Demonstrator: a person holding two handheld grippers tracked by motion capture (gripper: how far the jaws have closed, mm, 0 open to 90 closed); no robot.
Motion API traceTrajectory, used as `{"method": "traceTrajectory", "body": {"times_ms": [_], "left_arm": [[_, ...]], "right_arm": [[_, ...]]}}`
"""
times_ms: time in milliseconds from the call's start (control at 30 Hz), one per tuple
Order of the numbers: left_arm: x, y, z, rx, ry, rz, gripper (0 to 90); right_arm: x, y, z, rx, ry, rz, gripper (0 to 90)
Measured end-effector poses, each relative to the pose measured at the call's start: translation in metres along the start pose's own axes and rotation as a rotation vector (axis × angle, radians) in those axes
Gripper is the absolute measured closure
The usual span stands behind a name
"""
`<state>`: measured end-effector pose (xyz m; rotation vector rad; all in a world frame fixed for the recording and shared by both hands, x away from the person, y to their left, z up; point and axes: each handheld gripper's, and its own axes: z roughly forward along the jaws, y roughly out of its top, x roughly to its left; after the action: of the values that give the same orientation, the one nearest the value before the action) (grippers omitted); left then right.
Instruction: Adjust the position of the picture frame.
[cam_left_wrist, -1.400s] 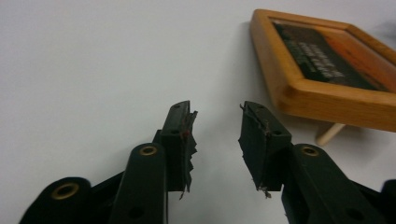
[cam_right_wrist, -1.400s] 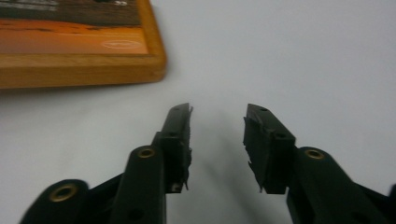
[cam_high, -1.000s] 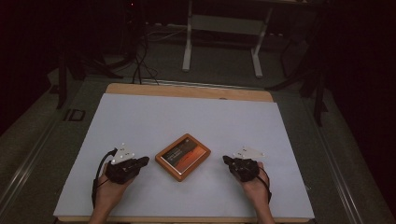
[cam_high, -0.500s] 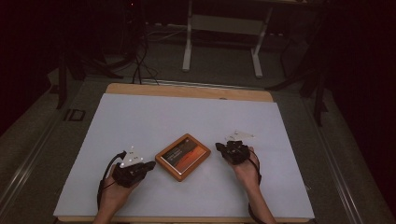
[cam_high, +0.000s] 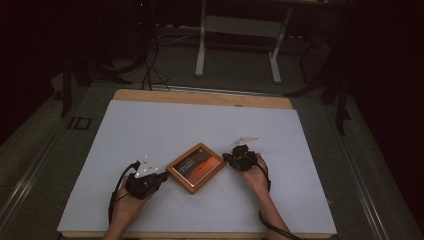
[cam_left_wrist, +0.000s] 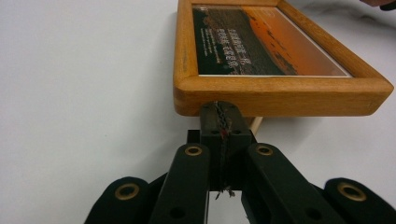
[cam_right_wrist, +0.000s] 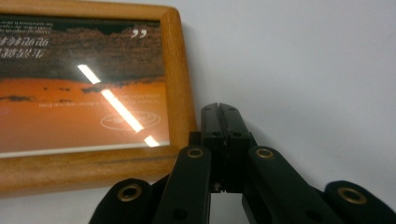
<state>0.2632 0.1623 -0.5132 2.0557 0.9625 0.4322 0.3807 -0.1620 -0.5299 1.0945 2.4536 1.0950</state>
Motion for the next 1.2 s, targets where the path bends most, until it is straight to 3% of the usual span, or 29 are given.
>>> {"method": "traceTrajectory", "body": {"times_ms": [233,600,767,933,1067,1133,1200], "left_arm": [[0.0,0.002,0.002,0.009,0.032,0.012,90.0],[0.008,0.006,0.011,0.006,0.06,-0.05,90.0],[0.01,0.009,0.016,0.003,0.073,-0.06,90.0],[0.018,0.017,0.027,-0.008,0.084,-0.076,90.0],[0.025,0.021,0.034,-0.026,0.062,-0.099,90.0],[0.035,0.021,0.04,-0.042,0.026,-0.151,90.0],[0.036,0.021,0.041,-0.04,0.024,-0.157,90.0]], "right_arm": [[-0.003,-0.006,-0.001,0.003,0.035,0.021,90.0],[0.011,-0.026,-0.022,0.026,0.057,-0.048,90.0],[0.018,-0.034,-0.03,0.03,0.063,-0.068,90.0],[0.031,-0.04,-0.041,0.031,0.072,-0.117,90.0],[0.04,-0.04,-0.049,0.024,0.092,-0.152,90.0],[0.05,-0.037,-0.054,0.018,0.15,-0.184,90.0],[0.057,-0.035,-0.053,0.022,0.117,-0.225,90.0]]}}
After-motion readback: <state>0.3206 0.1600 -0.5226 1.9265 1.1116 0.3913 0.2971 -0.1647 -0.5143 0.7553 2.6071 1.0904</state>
